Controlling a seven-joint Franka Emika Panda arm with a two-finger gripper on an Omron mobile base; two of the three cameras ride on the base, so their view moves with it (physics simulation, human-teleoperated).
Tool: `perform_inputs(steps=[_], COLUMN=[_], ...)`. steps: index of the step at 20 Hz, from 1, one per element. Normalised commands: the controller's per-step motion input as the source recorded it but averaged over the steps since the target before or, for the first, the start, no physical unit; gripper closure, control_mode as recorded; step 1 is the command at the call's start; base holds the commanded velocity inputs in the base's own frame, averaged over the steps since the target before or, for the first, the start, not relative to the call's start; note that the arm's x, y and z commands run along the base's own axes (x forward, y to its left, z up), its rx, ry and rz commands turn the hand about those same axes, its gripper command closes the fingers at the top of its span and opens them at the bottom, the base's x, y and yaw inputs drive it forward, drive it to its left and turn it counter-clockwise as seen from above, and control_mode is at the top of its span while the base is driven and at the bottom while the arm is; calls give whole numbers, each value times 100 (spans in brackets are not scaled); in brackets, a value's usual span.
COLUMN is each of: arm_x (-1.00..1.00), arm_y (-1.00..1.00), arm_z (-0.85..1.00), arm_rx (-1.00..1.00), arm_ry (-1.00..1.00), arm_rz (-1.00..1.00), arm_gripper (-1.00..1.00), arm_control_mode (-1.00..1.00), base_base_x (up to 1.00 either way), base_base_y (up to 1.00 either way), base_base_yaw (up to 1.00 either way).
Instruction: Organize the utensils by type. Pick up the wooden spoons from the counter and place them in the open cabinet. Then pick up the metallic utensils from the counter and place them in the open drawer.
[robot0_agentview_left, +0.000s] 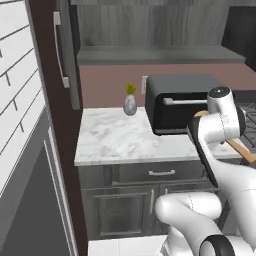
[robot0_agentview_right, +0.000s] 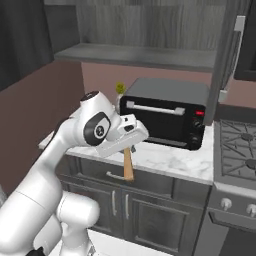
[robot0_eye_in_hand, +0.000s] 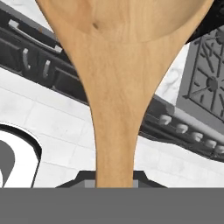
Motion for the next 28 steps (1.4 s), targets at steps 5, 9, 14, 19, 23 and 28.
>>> perform_inputs(steps=[5,9,14,19,23,28], arm_x=[0,0,0,0,0,0], arm_y=[0,0,0,0,0,0], arm_z=[0,0,0,0,0,0], arm_rx=[0,0,0,0,0,0], arm_ry=[0,0,0,0,0,0], arm_rz=[0,0,0,0,0,0], arm_gripper=[100,100,100,100,100,100], arm_control_mode=[100,100,100,100,100,100], base_base_x=[65,64,42,33,40,39], base_base_y=[31,31,21,11,14,19], base_base_yaw=[-7,0,0,0,0,0])
